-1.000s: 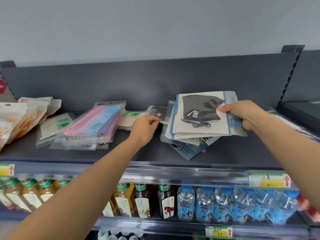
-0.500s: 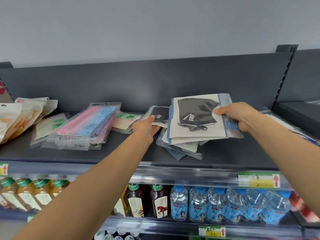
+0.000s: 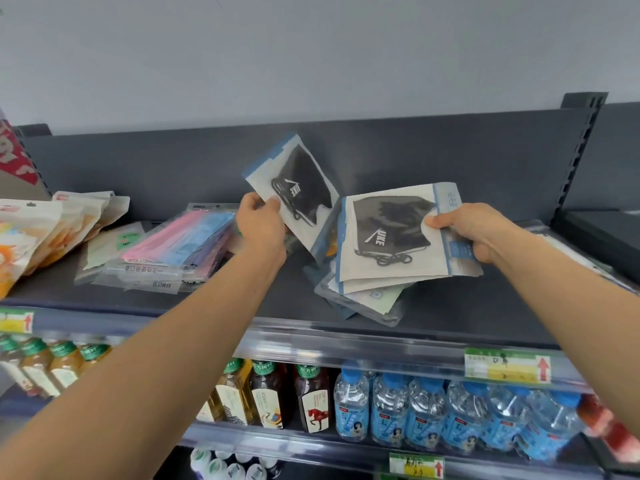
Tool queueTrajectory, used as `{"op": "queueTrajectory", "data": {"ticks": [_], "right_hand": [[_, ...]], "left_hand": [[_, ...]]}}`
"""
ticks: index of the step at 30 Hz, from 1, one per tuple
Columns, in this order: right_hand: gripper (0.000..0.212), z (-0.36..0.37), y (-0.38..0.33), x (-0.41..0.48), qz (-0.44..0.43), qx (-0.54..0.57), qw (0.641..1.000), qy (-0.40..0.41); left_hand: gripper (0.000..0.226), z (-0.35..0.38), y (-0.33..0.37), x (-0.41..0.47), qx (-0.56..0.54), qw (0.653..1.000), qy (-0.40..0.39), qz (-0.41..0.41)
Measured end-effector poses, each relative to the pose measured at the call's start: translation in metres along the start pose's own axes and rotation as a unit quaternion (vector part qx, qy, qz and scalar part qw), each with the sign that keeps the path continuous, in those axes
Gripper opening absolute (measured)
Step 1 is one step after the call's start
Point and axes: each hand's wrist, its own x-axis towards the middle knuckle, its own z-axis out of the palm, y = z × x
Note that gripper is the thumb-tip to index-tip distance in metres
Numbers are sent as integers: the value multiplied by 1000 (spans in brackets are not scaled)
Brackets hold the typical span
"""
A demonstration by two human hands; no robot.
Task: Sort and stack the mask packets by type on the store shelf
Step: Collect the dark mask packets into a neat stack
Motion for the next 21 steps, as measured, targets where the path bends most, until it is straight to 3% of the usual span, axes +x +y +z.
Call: {"op": "queueTrajectory", "data": {"ticks": [6,15,21], "right_hand": [[34,19,-5,0,-31,19,998,-49],[24,38,-8,-12,-91,91,980,-149],[25,45,-9,-26,-99,126,972,-171]], "left_hand": [[26,-21,41,4,16,991,77,112],[26,-32,22,-5,162,985,23,61],[27,-10,5,-5,217,972,-53,69]]}}
